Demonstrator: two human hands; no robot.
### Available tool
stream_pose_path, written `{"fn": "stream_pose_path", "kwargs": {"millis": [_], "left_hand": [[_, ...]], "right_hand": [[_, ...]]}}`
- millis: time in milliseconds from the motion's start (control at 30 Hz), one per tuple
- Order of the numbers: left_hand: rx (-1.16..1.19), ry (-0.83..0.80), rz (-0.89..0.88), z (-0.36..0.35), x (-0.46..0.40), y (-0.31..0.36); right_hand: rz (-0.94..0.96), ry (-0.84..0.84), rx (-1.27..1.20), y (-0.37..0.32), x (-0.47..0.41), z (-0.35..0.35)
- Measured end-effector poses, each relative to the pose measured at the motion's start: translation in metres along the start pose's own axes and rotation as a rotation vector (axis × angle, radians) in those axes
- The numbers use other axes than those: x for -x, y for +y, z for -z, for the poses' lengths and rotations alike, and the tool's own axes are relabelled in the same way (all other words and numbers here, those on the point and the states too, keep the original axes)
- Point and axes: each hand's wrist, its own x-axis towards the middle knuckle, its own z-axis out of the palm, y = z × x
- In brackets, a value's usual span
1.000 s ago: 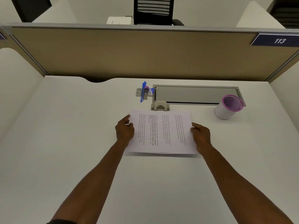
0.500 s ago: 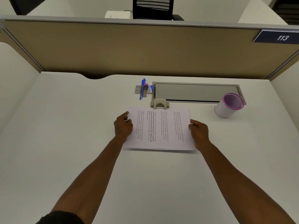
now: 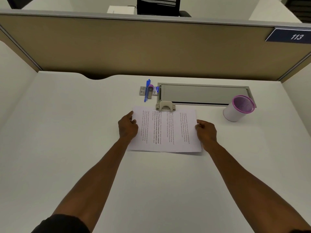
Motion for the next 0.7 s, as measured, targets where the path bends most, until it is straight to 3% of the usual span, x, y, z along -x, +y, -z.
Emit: {"fn": "stream_pose_path", "kwargs": {"millis": [367, 500, 700], "left_hand": [[-0.416, -0.044, -0.251, -0.006, 0.001, -0.009], [-0.567, -0.083, -0.456, -0.011, 0.0, -0.002], [-0.778, -0.19, -0.743, -0.029, -0.008, 0.028]], "right_hand": [[0.29, 0.004, 0.472, 0.0, 0.003, 0.002], [0.435, 0.028, 0.558, -0.01, -0.002, -0.001], [0.758, -0.163, 0.815, -0.053, -0.015, -0.023]]}}
